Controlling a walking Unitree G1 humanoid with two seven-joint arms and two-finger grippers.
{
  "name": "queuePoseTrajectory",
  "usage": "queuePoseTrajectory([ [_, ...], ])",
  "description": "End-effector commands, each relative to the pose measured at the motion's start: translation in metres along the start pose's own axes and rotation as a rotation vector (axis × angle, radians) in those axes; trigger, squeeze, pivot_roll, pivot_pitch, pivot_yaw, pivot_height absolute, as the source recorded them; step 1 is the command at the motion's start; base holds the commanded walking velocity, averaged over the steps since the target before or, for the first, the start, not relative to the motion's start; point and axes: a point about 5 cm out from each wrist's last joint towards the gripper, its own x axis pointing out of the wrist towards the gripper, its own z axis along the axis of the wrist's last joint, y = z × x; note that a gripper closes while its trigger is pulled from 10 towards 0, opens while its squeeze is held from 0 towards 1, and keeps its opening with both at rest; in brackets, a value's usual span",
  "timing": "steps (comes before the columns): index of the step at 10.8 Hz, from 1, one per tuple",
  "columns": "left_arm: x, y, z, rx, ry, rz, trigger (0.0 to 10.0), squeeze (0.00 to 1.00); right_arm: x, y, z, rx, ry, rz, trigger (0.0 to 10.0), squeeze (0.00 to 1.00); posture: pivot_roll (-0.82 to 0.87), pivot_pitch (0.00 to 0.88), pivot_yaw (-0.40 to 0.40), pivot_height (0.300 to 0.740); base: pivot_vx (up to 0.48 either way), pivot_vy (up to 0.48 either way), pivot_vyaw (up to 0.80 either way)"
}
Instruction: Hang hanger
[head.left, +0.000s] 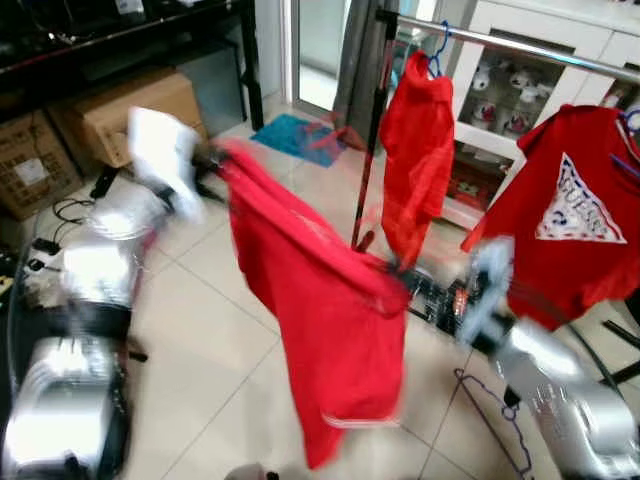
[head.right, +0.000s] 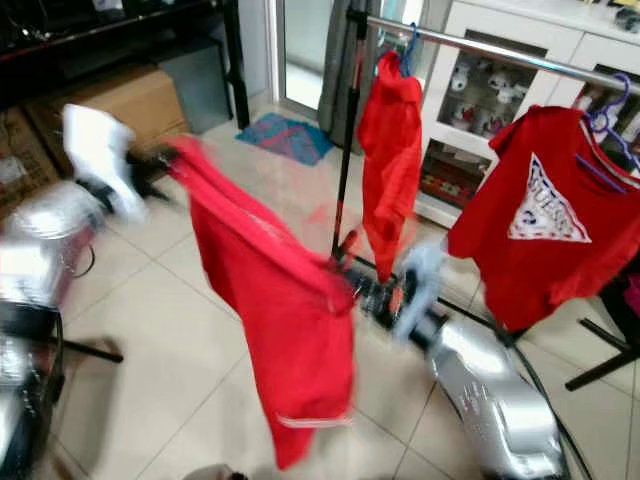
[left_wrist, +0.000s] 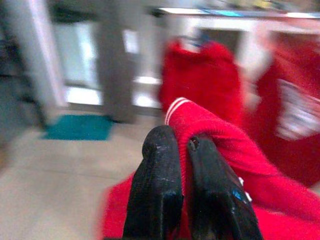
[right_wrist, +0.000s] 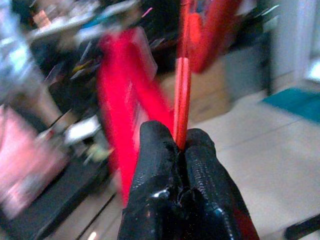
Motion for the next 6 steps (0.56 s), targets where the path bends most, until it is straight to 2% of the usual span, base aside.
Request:
queuePoseTrajectory([
  [1,0.002,-0.032,0.007,0.03,-0.024,-0.162,0.0,0.0,0.008,0.003,0.018,-0.01,-0.085,-0.102,0.0,0.0,-0.1,0.0,0.0,0.74,0.0,0.0,0.0],
  [2,-0.004,-0.039,0.006,0.019,-0.028,-0.179,0.0,0.0,0.01,-0.003,0.02,0.0,-0.115,-0.209,0.0,0.0,-0.1,0.0,-0.001,0.74,0.0,0.0,0.0],
  [3,-0.016,-0.046,0.004,0.009,-0.03,-0.179,0.0,0.0,0.008,-0.014,0.027,0.031,-0.18,-0.378,0.0,0.0,-0.09,0.0,-0.005,0.74,0.0,0.0,0.0],
  [4,-0.026,-0.049,0.002,-0.006,-0.028,-0.158,0.0,0.0,0.005,-0.019,0.033,0.033,-0.218,-0.46,0.0,0.0,-0.09,0.0,-0.005,0.74,0.0,0.0,0.0],
  [5,-0.034,-0.043,-0.004,-0.027,-0.02,-0.061,0.0,0.0,0.004,-0.018,0.037,0.031,-0.221,-0.497,3.3,0.0,-0.1,0.0,-0.004,0.74,0.0,0.0,0.0],
  [6,-0.042,-0.038,-0.01,-0.041,-0.006,0.022,0.0,0.0,0.002,-0.017,0.038,-0.01,-0.192,-0.521,10.0,0.0,-0.1,0.0,-0.002,0.74,0.0,0.0,0.0],
])
